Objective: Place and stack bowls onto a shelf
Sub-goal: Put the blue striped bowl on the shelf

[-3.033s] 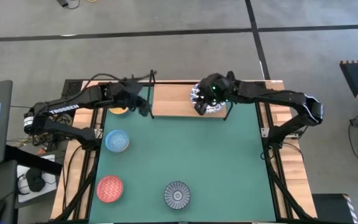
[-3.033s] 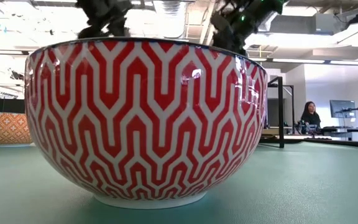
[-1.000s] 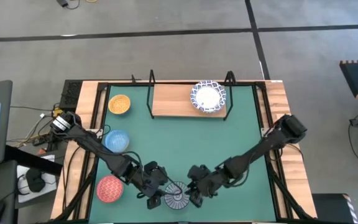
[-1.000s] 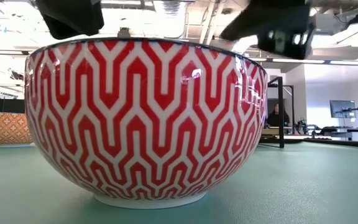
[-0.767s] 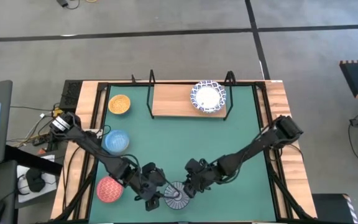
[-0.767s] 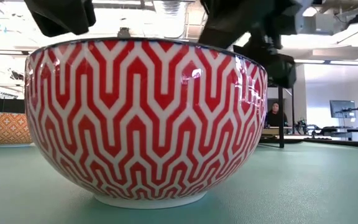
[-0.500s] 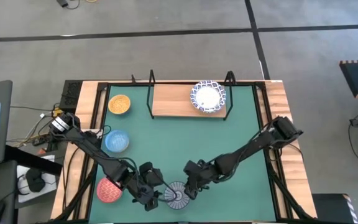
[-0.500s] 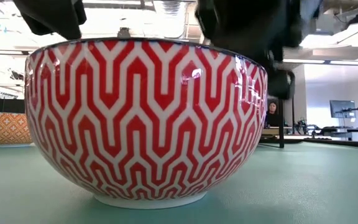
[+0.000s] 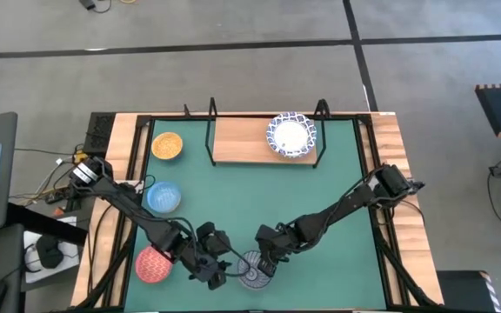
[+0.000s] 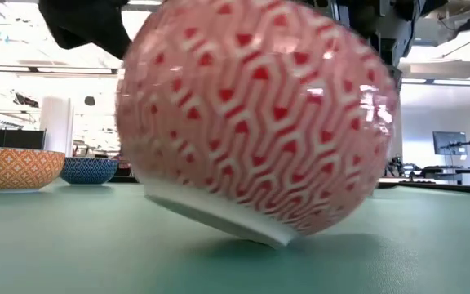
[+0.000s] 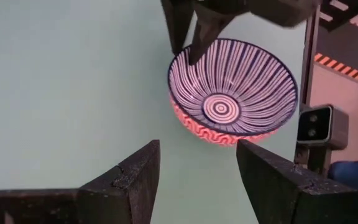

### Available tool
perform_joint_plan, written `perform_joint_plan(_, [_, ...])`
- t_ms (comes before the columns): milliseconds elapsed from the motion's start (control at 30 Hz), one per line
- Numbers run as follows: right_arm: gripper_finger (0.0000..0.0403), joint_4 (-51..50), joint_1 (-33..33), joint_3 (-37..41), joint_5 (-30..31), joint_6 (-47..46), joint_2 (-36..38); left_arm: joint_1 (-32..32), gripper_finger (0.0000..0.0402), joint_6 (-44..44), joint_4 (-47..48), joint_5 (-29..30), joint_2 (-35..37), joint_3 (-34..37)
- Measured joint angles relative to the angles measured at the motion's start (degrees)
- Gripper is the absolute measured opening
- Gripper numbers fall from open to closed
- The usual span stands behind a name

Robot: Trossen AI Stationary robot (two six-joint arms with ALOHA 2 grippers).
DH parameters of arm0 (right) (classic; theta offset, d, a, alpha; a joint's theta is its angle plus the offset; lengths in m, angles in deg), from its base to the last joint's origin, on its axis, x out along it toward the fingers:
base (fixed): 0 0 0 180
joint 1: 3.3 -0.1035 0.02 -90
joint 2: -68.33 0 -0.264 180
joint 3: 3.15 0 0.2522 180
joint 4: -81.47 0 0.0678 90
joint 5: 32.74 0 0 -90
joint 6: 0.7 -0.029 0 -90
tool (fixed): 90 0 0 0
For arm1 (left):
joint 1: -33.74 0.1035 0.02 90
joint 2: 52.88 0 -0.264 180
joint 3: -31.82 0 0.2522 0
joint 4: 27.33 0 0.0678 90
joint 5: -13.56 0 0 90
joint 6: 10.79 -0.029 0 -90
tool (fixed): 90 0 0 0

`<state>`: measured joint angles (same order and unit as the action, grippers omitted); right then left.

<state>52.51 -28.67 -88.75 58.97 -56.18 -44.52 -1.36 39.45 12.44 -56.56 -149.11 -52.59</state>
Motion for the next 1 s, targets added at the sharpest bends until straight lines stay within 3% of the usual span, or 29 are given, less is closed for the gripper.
perform_joint_plan(233, [0.0034, 0.86, 0.42, -0.18, -0.03, -1.56, 0.18, 2.13, 0.0196, 0.03, -0.01, 0.00, 0.00, 0.00])
perform_joint_plan(333, [0.0032, 0.48, 0.39, -0.04, 2.58, -1.62, 0.83, 2.90, 0.0196, 0.04, -0.01, -0.04, 0.00, 0.00])
perform_joint_plan(633, [0.0032, -9.00, 0.50, 0.11, 20.70, -1.41, 8.21, 5.70, 0.0196, 0.04, -0.25, -0.11, 0.00, 0.02])
perform_joint_plan(1000, [0.0032, -21.36, 2.79, 0.11, 30.96, 0.85, 15.63, 13.02, 0.0197, 0.49, -0.30, -1.04, 0.66, 0.02])
